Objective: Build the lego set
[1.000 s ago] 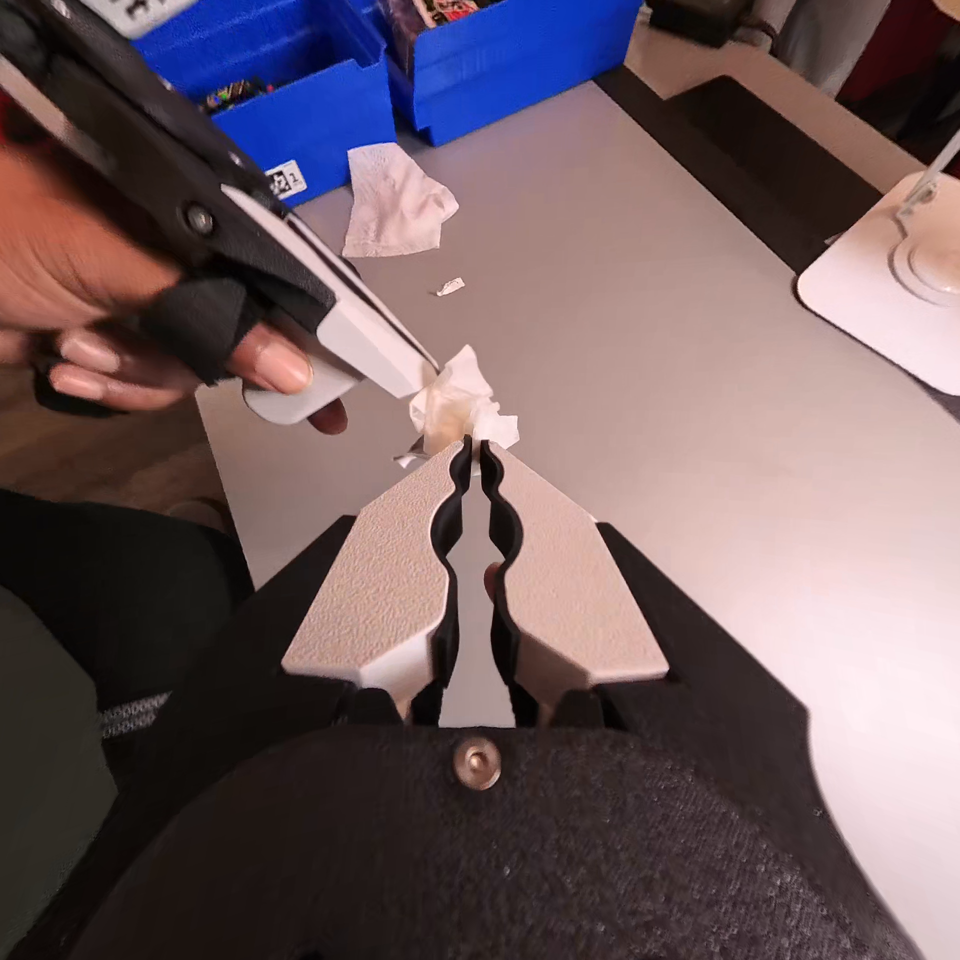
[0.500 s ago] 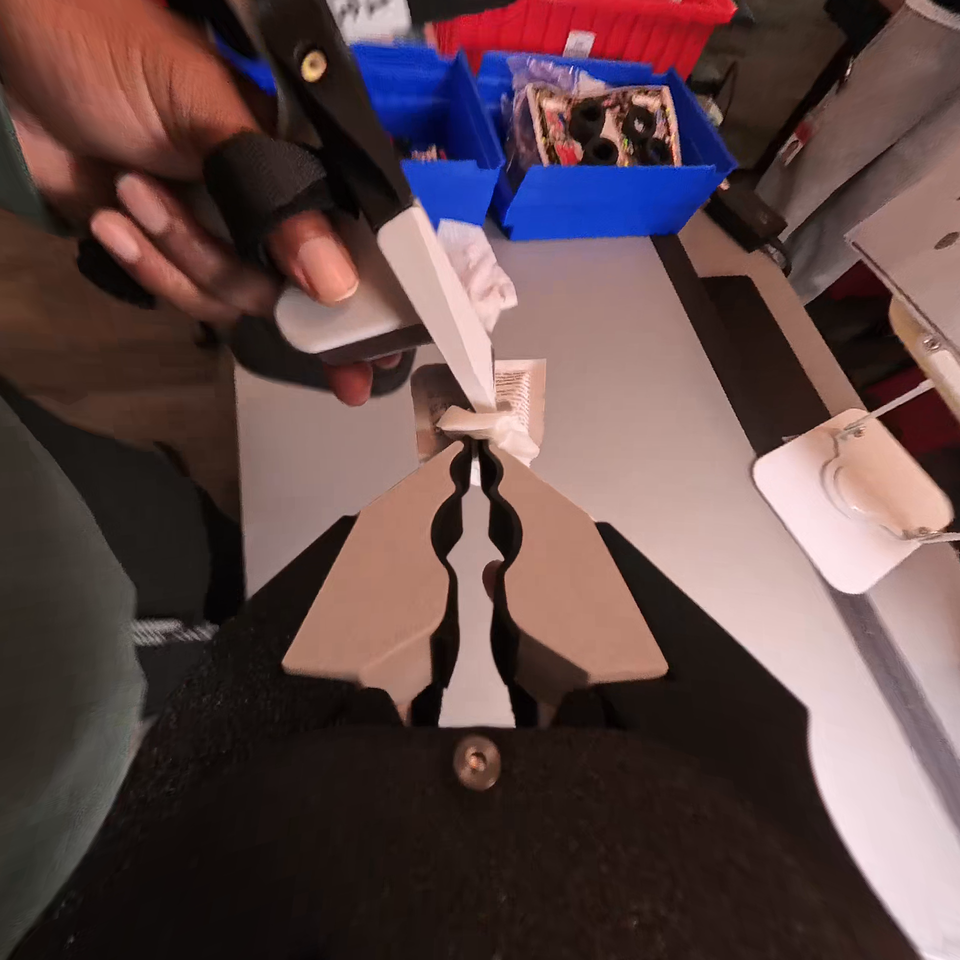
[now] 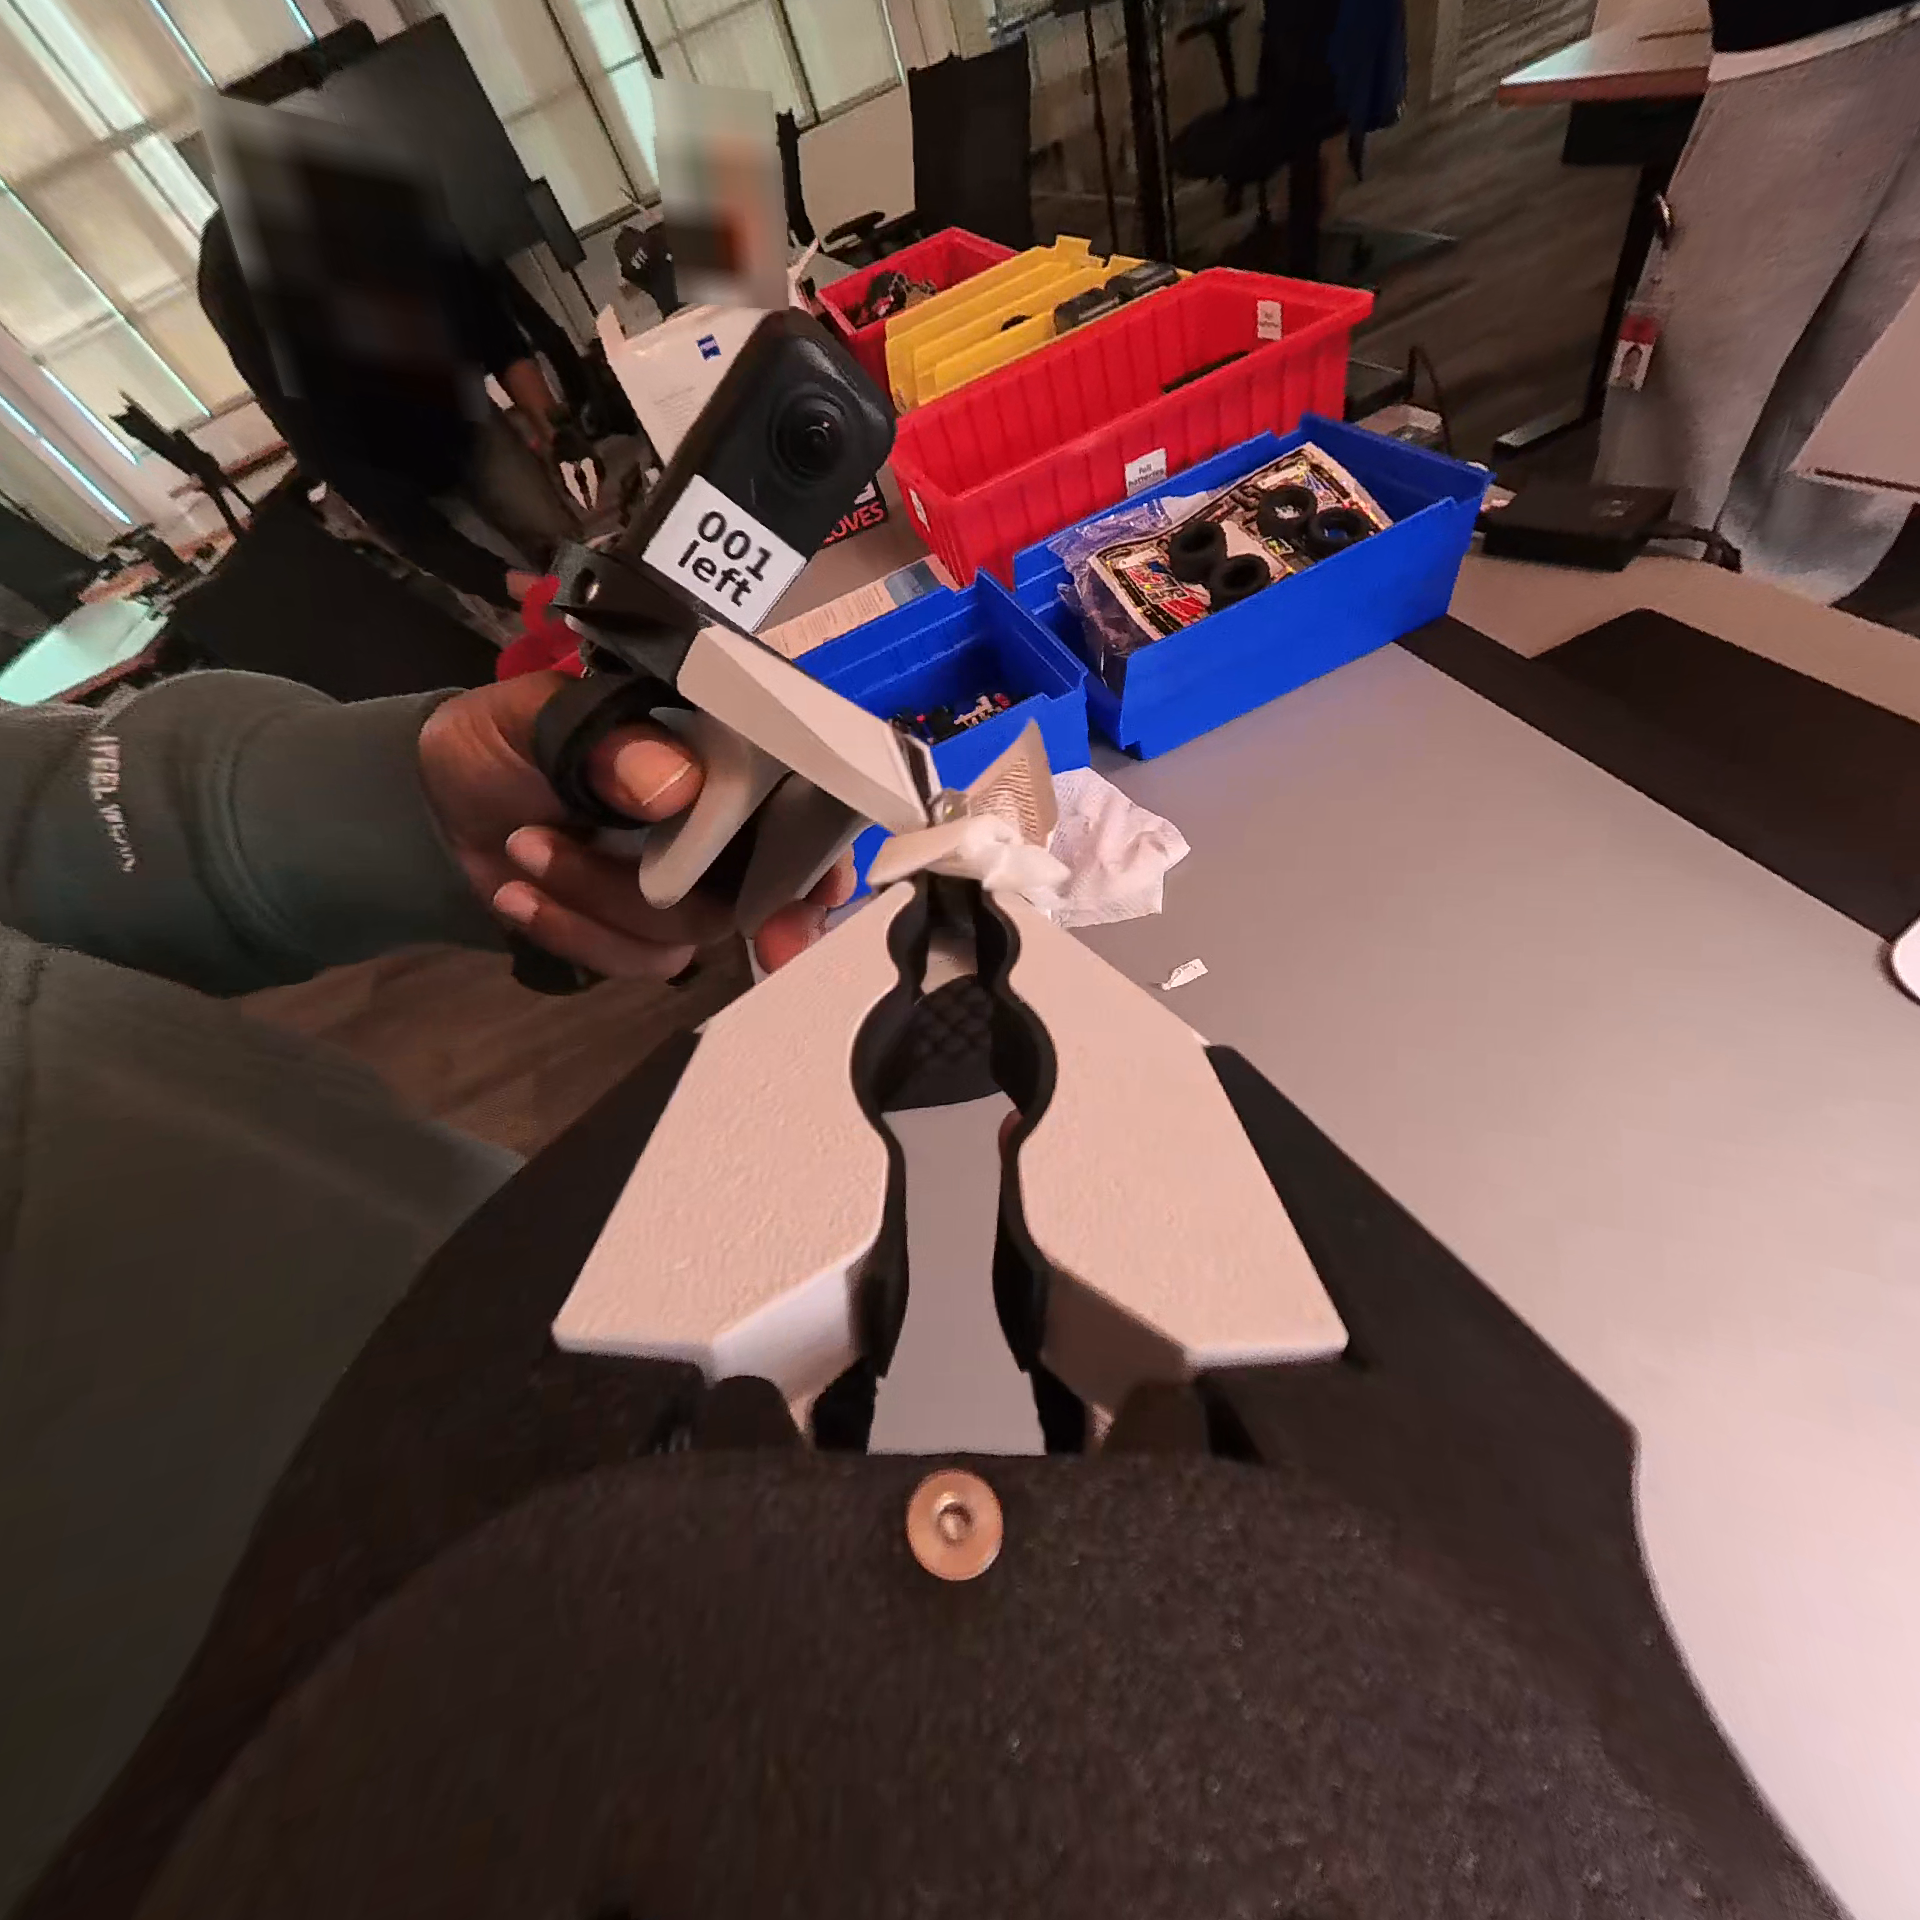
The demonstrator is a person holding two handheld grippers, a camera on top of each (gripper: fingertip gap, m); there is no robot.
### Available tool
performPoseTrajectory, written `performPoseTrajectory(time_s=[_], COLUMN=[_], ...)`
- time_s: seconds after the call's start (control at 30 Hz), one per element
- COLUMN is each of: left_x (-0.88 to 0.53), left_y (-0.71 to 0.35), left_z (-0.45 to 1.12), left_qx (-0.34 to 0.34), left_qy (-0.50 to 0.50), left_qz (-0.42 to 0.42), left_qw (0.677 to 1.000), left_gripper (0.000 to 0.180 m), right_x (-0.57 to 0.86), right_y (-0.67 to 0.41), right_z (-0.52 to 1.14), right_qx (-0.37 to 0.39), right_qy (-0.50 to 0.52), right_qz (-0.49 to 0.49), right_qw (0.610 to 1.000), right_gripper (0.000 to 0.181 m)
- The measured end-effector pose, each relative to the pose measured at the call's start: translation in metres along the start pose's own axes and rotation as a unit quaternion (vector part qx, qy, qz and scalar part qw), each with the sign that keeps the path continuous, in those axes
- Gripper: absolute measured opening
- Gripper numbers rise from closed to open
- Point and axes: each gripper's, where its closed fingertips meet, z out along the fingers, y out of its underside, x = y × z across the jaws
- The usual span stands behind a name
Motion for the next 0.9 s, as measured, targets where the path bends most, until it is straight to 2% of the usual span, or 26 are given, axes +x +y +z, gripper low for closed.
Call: performPoseTrajectory(time_s=[0.07,0.13,0.17,0.33,0.43,0.57,0.9], left_x=[0.000,-0.003,-0.005,-0.018,-0.019,-0.014,-0.005], left_y=[-0.003,-0.009,-0.010,-0.012,-0.010,-0.009,-0.015], left_z=[0.000,-0.001,-0.002,0.000,0.004,0.010,0.007], left_qx=[0.006,0.016,0.017,0.010,0.000,-0.010,0.024], left_qy=[-0.004,-0.013,-0.018,-0.049,-0.053,-0.050,-0.022], left_qz=[0.004,0.004,0.003,-0.006,-0.010,-0.007,-0.039], left_qw=[1.000,1.000,1.000,0.999,0.999,0.999,0.999], left_gripper=[0.000,0.000,0.000,0.000,0.000,0.000,0.000], right_x=[0.000,-0.006,-0.007,-0.006,-0.004,-0.004,-0.015], right_y=[-0.004,-0.005,-0.005,-0.013,-0.009,0.002,-0.004], right_z=[-0.006,-0.011,-0.012,-0.020,-0.014,-0.003,0.001], right_qx=[0.006,0.002,-0.006,-0.001,-0.032,-0.063,-0.055], right_qy=[0.002,-0.016,-0.018,0.042,0.071,0.075,0.046], right_qz=[-0.002,-0.007,-0.003,-0.072,-0.123,-0.143,-0.146], right_qw=[1.000,1.000,1.000,0.997,0.989,0.985,0.987], right_gripper=[0.012,0.043,0.049,0.050,0.057,0.066,0.062])
